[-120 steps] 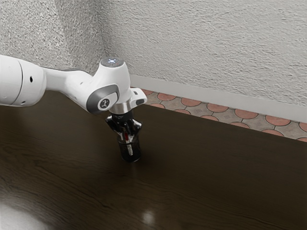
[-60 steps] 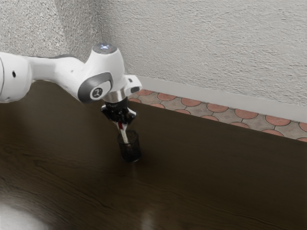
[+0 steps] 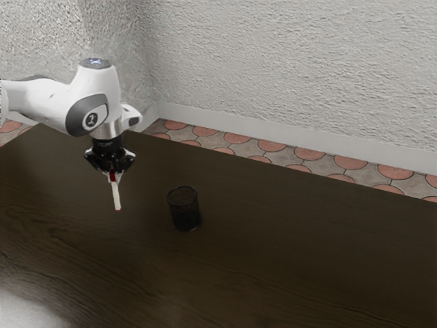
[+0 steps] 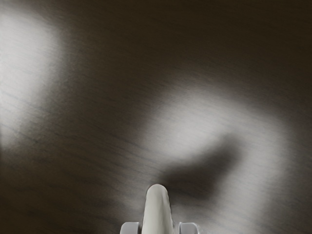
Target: Take the marker out of the pen holder and place it to the left of the pen holder.
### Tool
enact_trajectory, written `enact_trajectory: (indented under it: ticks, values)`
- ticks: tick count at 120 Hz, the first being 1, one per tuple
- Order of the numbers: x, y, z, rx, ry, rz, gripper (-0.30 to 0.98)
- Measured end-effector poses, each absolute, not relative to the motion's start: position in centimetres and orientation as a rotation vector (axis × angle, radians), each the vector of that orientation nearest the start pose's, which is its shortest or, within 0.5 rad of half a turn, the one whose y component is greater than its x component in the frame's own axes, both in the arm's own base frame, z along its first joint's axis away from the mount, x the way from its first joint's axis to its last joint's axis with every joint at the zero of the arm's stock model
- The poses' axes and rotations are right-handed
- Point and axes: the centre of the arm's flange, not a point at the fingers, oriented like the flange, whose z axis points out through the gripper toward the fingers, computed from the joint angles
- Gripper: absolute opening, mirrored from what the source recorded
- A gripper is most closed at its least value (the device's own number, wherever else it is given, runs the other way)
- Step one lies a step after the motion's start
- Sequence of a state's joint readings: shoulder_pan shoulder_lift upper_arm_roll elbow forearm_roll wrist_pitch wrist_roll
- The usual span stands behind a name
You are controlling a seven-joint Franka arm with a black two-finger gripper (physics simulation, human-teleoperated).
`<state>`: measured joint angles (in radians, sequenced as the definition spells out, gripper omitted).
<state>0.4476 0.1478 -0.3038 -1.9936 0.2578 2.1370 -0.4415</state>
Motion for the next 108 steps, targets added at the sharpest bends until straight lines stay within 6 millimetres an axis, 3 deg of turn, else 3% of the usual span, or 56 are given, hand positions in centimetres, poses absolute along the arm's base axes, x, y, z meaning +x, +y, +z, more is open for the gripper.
enact_trajectory:
  ticks: [13,31,37,41,58,64,71,76,80,89,108]
  values:
    - [57.9,9.9,37.8,-2.906,-0.658,-0.025,-0.02]
    - [58.0,9.8,37.6,-2.917,-0.656,-0.033,0.30]
    - [58.0,9.6,38.1,-2.917,-0.651,-0.050,0.39]
    - [58.0,9.0,39.8,-2.914,-0.637,-0.092,0.43]
    - [55.9,2.6,49.3,-2.897,-0.483,-0.260,0.55]
    - [55.1,-0.7,50.6,-2.910,-0.414,-0.250,0.58]
    - [54.0,-6.3,52.0,-2.932,-0.283,-0.237,0.61]
    - [53.2,-10.2,52.5,-2.944,-0.182,-0.219,0.62]
    - [52.6,-12.2,52.6,-2.948,-0.127,-0.199,0.63]
    - [52.0,-13.6,52.3,-2.951,-0.078,-0.149,0.65]
    - [52.1,-13.3,51.5,-2.956,-0.060,-0.073,0.67]
